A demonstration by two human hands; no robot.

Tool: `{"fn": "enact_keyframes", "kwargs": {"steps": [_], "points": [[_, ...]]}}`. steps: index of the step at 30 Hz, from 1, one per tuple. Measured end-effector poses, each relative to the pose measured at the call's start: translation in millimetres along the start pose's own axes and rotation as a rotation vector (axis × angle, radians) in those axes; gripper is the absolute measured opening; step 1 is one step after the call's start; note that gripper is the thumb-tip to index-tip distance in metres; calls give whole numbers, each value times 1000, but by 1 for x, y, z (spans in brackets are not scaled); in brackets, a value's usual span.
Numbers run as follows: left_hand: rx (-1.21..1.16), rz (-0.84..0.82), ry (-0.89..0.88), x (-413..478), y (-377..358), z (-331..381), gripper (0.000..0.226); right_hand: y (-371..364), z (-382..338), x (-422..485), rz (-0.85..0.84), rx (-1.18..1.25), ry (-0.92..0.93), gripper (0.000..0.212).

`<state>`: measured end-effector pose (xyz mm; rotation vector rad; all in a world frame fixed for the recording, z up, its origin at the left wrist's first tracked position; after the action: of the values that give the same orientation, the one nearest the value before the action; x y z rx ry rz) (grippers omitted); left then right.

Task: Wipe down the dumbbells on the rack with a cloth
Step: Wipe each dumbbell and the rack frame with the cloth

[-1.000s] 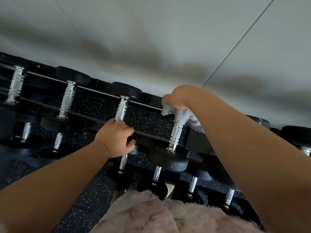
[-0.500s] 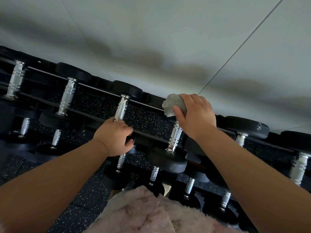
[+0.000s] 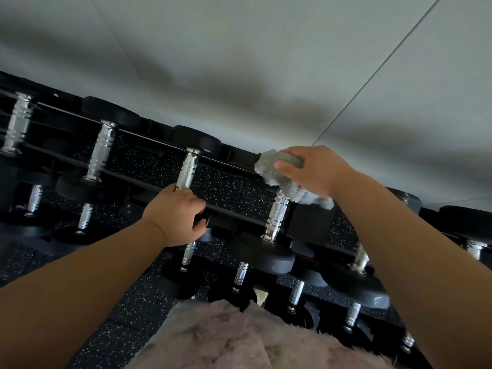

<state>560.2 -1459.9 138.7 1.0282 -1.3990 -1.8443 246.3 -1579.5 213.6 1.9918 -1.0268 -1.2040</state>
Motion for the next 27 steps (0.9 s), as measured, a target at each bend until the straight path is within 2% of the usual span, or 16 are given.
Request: {"fn": "enact_keyframes", "kwargs": {"steps": [2, 4, 7, 9, 12, 16, 22, 27], "points": [[-3, -2, 6, 0, -1, -1, 27, 0, 6, -11, 14, 84, -35, 62], [-4, -5, 10, -1, -3, -2, 27, 3, 0, -7, -4, 62, -52, 63], [-9, 3, 10, -1, -3, -2, 27, 8, -23, 16, -174, -78, -77, 76], [-7, -1, 7, -1, -2, -1, 27, 10, -35, 30, -286, -155, -84, 75], [9, -12, 12, 0, 0, -1, 28, 9, -35, 34, -312, -139, -71, 72], [14, -17, 2, 0, 0, 0, 28, 4, -6, 13, -139, -30, -116, 79], [5, -1, -6, 0, 1, 1, 28, -32, 20, -24, 346, 232, -281, 50], [-8, 36, -9, -1, 0, 0, 30, -41, 17, -17, 504, 215, -217, 47]]}}
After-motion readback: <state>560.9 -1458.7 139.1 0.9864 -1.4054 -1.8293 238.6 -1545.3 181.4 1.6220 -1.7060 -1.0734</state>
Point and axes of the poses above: each hand's wrist, its own x-axis towards the middle knuckle, its own y-axis out of the back of the hand, z = x × y, the point moved 2 cm from there along x, towards the middle knuckle, and after that the axes turned 6 degrees about -y, right-handed, at the moved point
